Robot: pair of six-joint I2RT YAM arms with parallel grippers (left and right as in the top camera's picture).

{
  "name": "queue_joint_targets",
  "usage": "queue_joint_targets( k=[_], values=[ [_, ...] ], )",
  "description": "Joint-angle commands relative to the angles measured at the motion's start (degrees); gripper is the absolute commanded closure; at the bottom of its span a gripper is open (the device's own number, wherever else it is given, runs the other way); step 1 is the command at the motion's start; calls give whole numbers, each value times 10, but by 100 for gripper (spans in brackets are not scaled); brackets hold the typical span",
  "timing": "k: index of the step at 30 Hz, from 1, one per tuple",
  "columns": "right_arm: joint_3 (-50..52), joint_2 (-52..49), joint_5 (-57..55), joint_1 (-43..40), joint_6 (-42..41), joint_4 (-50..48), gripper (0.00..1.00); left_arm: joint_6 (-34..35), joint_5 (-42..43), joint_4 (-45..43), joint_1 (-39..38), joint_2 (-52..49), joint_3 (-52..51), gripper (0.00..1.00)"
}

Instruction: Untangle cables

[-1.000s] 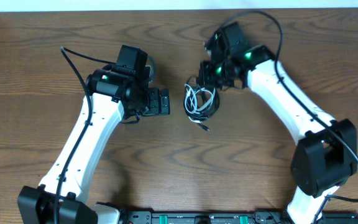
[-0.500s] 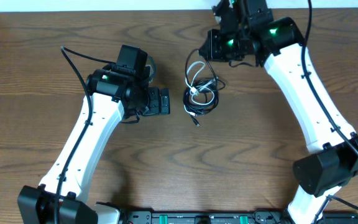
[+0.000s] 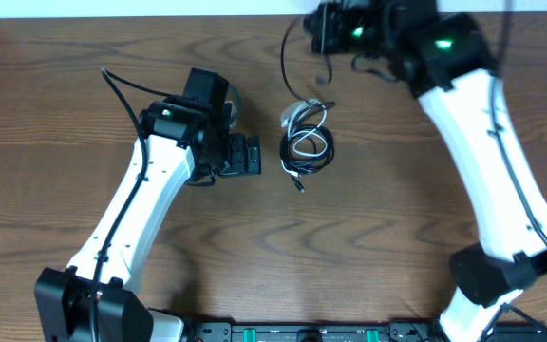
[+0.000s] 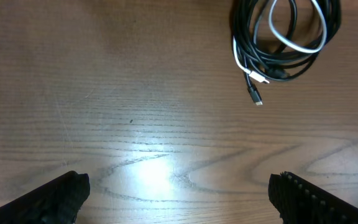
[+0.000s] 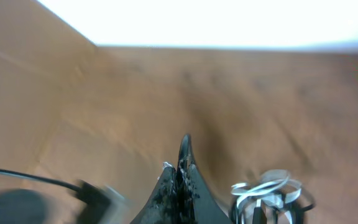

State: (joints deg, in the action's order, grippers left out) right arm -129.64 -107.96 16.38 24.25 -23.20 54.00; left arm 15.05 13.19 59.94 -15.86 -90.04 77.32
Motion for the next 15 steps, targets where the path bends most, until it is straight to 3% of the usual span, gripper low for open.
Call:
queue_joint_targets(
  k=[1,15],
  values=[
    [-76,42,-46,0,10,-3,99,3,-2,1,0,-6,-3,2],
    [-220,44,-63,0,-1,-69,99,3,-2,2,0,-6,-3,2]
  ],
)
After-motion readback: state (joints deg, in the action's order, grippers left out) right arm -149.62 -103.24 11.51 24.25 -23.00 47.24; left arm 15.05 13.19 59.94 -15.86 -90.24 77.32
